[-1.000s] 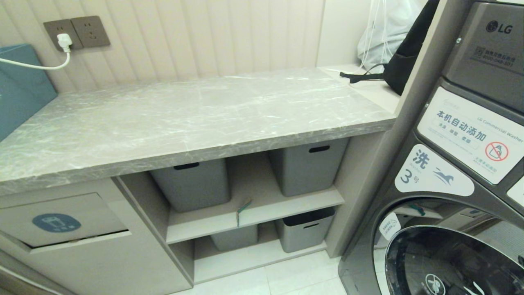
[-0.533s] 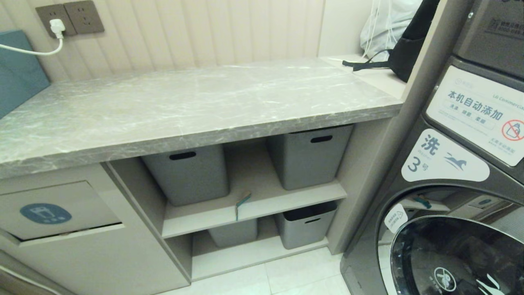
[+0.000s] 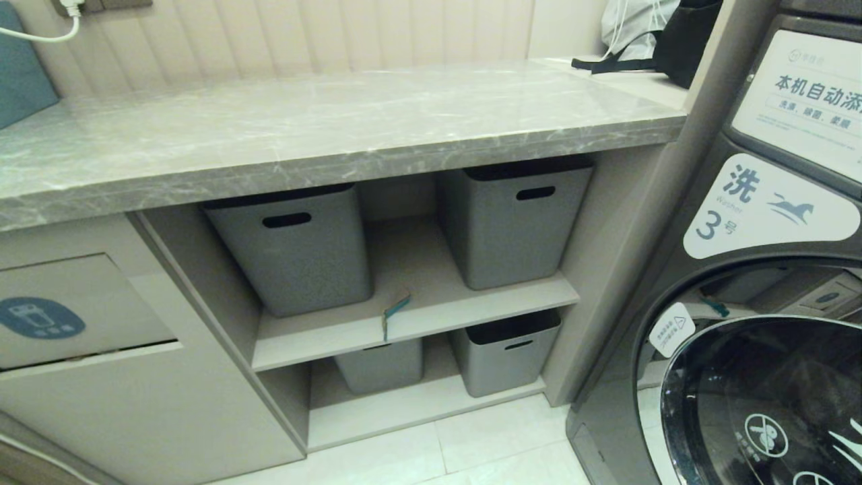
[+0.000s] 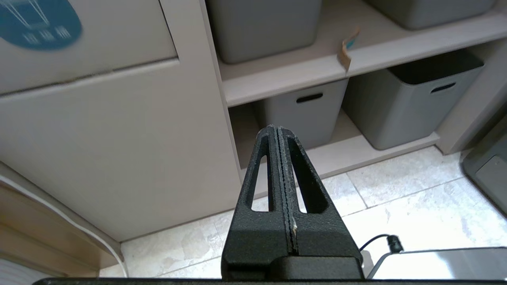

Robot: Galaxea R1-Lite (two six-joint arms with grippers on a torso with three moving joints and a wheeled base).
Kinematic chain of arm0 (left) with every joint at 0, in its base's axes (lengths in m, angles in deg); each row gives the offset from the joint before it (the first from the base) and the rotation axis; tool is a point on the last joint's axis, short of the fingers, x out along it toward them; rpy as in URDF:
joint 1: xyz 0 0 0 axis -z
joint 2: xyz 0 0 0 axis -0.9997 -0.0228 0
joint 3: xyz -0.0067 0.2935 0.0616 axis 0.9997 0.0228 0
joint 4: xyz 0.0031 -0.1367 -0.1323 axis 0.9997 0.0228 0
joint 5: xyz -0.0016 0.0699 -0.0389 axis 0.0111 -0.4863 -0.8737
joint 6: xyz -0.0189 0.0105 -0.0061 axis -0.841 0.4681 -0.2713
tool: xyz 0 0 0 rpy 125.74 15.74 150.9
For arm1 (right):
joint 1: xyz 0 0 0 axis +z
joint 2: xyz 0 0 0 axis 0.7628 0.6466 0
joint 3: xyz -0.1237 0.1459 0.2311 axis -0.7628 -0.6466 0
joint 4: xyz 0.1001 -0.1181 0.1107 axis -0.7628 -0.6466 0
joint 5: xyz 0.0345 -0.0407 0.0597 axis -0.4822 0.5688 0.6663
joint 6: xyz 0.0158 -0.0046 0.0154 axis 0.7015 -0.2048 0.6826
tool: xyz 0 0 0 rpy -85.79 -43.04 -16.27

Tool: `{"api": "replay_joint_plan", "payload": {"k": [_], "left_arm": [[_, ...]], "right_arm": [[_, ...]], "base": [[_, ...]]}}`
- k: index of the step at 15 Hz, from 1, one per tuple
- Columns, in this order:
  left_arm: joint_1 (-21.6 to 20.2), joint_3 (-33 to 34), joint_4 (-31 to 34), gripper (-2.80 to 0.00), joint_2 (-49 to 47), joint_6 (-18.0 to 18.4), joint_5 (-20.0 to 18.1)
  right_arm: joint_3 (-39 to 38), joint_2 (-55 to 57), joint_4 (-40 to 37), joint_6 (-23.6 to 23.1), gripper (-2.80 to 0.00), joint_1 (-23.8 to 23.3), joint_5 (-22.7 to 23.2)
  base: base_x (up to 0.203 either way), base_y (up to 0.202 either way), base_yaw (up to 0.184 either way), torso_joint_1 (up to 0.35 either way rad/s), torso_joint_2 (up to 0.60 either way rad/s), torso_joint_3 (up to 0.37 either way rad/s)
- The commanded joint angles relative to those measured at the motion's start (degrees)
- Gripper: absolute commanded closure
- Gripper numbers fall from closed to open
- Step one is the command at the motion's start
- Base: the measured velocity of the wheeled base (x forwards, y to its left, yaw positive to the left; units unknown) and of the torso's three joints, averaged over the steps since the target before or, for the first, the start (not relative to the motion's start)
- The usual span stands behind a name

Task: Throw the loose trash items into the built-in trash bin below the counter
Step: Pick up the garbage

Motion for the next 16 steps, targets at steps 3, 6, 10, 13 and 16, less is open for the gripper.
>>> {"api": "replay_joint_plan", "payload": {"k": [3, 6, 10, 13, 16], "left_arm": [[-0.01, -0.33, -0.34, 0.0, -0.07, 1.21, -0.55], [-0.08, -8.86, -0.32, 0.0, -5.05, 5.65, -10.09], [0.23, -21.09, -3.63, 0.0, -35.52, 2.49, -12.93], [4.05, -25.51, -10.99, 0.0, -58.64, 0.33, -14.33], [8.88, -27.56, -24.44, 0.0, -76.42, -0.7, -15.29]], "right_arm": [[0.0, 0.02, -0.01, 0.59, 0.0, 0.0, -0.08], [0.0, 0.02, -0.01, 0.59, 0.0, 0.0, -0.08], [0.0, 0.02, -0.01, 0.59, 0.0, 0.0, -0.08], [0.0, 0.02, -0.01, 0.59, 0.0, 0.0, -0.08], [0.0, 0.02, -0.01, 0.59, 0.0, 0.0, -0.08]], "base": [[0.0, 0.0, 0.0, -0.106, 0.35, 0.232], [0.0, 0.0, 0.0, -0.02, 0.07, 0.053], [0.0, 0.0, 0.0, 0.0, 0.0, 0.0], [0.0, 0.0, 0.0, 0.0, 0.0, 0.0], [0.0, 0.0, 0.0, 0.0, 0.0, 0.0]]}}
